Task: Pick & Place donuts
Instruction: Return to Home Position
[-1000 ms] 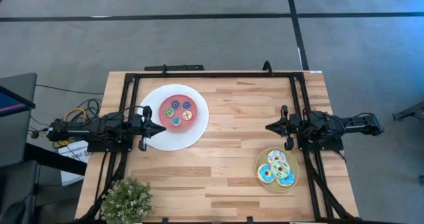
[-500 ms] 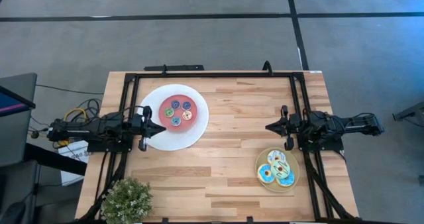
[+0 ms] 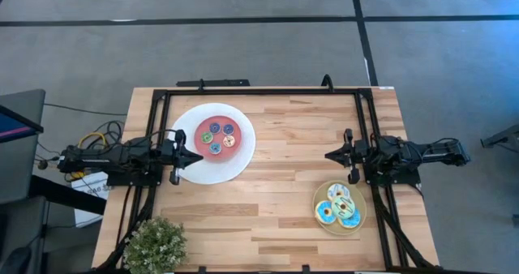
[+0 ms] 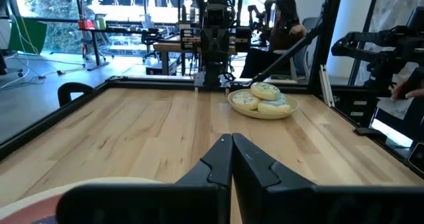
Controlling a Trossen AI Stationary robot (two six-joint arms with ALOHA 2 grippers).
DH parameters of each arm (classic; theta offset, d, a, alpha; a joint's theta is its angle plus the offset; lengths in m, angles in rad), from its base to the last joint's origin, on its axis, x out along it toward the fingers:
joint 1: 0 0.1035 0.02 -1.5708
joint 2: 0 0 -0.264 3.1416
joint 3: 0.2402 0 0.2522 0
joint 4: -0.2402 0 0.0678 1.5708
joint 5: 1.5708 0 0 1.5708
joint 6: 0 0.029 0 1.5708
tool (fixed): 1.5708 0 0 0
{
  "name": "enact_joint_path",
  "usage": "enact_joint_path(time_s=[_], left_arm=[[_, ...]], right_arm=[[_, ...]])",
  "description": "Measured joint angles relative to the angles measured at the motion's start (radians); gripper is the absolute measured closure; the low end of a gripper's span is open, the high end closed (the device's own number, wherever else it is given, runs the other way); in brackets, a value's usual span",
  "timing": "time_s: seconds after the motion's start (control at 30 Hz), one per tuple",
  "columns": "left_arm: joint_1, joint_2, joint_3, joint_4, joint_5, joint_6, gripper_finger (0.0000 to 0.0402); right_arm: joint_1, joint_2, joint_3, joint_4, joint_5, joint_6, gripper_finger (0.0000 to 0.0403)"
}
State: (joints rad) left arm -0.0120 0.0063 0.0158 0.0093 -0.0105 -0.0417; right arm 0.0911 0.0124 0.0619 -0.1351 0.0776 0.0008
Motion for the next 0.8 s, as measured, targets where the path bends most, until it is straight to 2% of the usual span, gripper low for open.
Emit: enact_joint_path(time_s=[0.33, 0.57, 0.8], left_arm=[[0.0, 0.0, 0.0, 0.0, 0.0, -0.008, 0.0401], [0.0, 0.0, 0.0, 0.0, 0.0, -0.008, 0.0401], [0.0, 0.0, 0.001, 0.0, 0.0, -0.007, 0.0401]], right_arm=[[0.0, 0.0, 0.001, -0.006, 0.0, -0.001, 0.0397], [0.0, 0.0, 0.051, -0.182, 0.003, 0.006, 0.0397], [0.0, 0.0, 0.056, -0.202, 0.002, 0.006, 0.0397]])
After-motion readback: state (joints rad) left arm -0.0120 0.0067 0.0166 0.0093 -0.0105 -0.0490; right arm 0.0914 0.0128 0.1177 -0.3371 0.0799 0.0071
